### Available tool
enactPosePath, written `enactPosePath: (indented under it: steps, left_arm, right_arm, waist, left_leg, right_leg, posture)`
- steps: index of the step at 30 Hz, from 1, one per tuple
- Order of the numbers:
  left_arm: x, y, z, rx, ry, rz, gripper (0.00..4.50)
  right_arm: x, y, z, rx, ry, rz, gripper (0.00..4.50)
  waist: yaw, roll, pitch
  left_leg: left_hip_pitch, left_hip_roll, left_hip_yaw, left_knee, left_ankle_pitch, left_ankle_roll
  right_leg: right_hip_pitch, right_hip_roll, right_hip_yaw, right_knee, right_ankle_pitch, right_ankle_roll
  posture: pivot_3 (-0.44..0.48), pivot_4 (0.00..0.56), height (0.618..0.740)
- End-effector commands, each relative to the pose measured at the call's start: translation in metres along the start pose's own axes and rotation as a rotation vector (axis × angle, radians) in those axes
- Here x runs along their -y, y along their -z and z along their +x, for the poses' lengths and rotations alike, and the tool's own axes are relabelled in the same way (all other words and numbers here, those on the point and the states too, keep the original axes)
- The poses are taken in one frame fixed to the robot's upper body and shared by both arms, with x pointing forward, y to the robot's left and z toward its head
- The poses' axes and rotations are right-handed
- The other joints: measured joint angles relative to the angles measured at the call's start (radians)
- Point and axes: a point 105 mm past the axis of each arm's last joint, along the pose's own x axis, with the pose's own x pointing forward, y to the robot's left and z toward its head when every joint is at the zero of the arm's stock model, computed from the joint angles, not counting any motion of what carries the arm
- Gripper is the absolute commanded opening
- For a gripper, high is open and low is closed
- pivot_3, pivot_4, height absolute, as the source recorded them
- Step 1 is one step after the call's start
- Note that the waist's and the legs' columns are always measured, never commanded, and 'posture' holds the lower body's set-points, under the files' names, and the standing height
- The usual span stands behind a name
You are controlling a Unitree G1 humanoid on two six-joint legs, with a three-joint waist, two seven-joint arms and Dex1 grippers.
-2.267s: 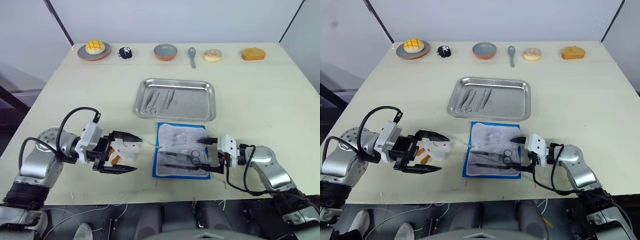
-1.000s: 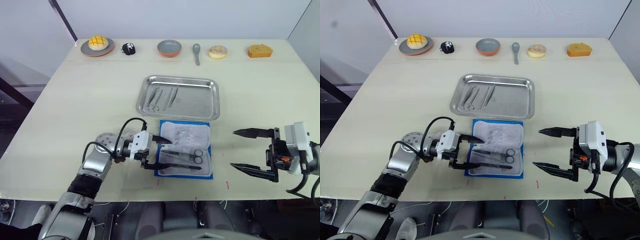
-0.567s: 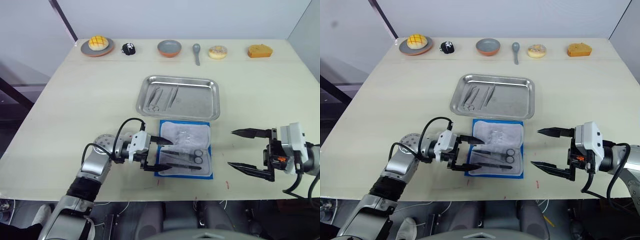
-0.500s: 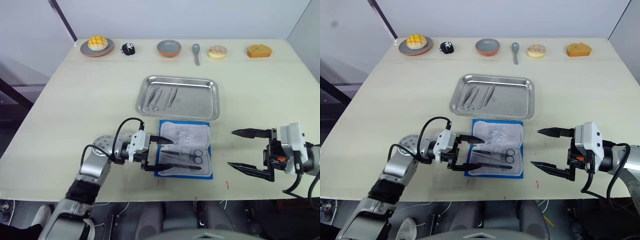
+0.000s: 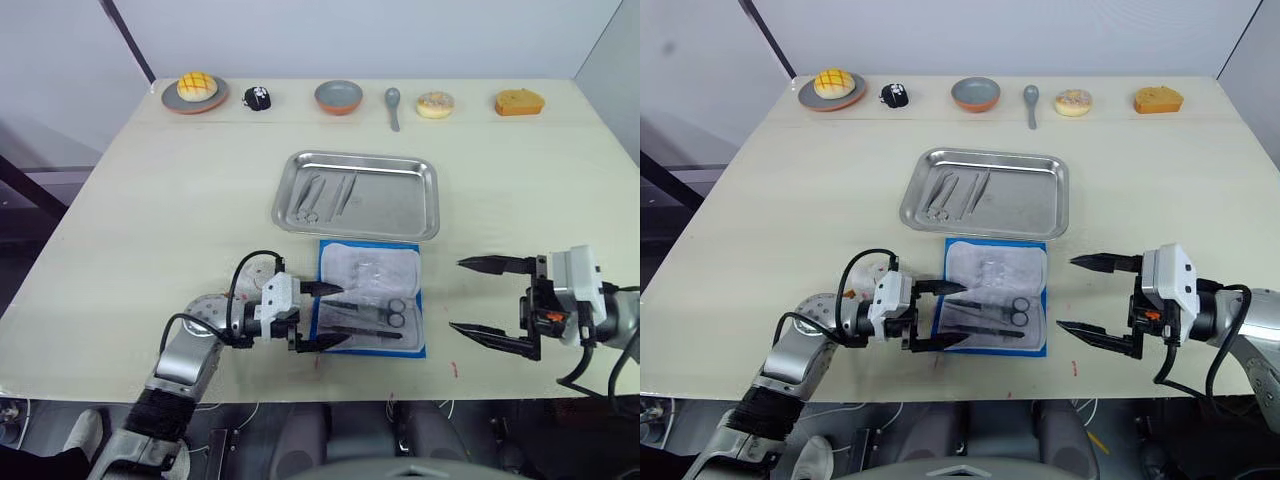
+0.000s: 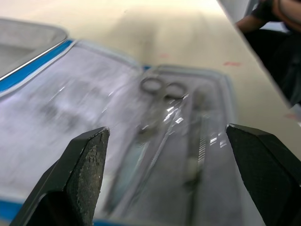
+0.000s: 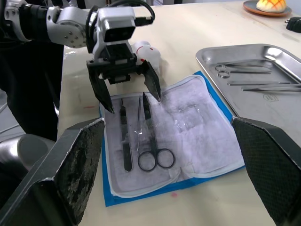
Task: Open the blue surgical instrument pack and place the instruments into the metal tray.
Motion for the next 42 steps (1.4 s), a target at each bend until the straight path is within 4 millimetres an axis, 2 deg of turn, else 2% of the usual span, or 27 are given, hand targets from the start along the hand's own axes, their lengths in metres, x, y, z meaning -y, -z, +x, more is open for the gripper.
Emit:
enactPosePath:
  steps: [1, 9, 15, 27, 32, 42]
  left_arm:
    - [-0.003, 0.0, 0.0, 0.0, 0.053, 0.038, 4.21]
    - [-0.022, -0.002, -0.002, -0.022, 0.133, 0.099, 4.21]
    - [-0.014, 0.004, -0.008, -0.057, 0.288, 0.124, 4.21]
    - [-0.01, 0.014, -0.005, -0.058, 0.327, 0.127, 4.21]
    - [-0.004, 0.031, -0.007, -0.159, 0.382, 0.098, 4.21]
    - [-0.005, 0.045, -0.004, -0.237, 0.38, 0.068, 4.21]
  right_arm:
    - [0.0, -0.007, 0.001, 0.019, -0.006, -0.042, 4.5]
    - [-0.005, -0.007, 0.003, 0.02, 0.002, -0.037, 4.5]
    - [-0.005, -0.01, 0.003, 0.026, 0.002, -0.04, 4.5]
    - [-0.006, -0.016, 0.003, 0.03, -0.014, -0.04, 4.5]
    - [-0.005, -0.015, 0.001, 0.007, -0.021, -0.048, 4.5]
    - [-0.004, -0.019, 0.005, 0.011, -0.022, -0.061, 4.5]
  waist:
    - [0.0, 0.0, 0.0]
    - [-0.002, 0.0, 0.0]
    - [-0.002, 0.0, 0.0]
    - [-0.002, 0.0, 0.0]
    - [-0.002, 0.0, -0.001]
    - [-0.002, 0.008, -0.009]
  left_leg:
    - [0.0, 0.0, 0.0, 0.0, 0.0, 0.0]
    - [0.0, 0.0, 0.0, 0.002, 0.0, 0.0]
    - [-0.001, 0.0, 0.0, 0.004, 0.0, 0.0]
    - [0.0, 0.0, 0.0, 0.005, -0.001, 0.001]
    - [0.0, 0.0, 0.0, 0.006, -0.001, 0.001]
    - [0.002, 0.0, 0.001, 0.006, -0.001, 0.002]
  right_leg:
    - [0.0, 0.0, 0.0, 0.0, 0.0, 0.0]
    - [0.0, 0.0, 0.0, 0.002, 0.0, 0.0]
    - [0.0, 0.0, 0.0, 0.003, 0.0, 0.0]
    - [0.0, 0.0, 0.0, 0.004, 0.0, 0.0]
    - [0.0, 0.0, 0.0, 0.004, 0.0, 0.0]
    - [0.002, 0.0, 0.002, 0.005, 0.0, 0.0]
  posture:
    - [0.0, 0.15, 0.732]
    - [0.0, 0.15, 0.732]
    - [0.0, 0.15, 0.732]
    - [0.0, 0.15, 0.732]
    - [0.0, 0.15, 0.732]
    - [0.0, 0.15, 0.732]
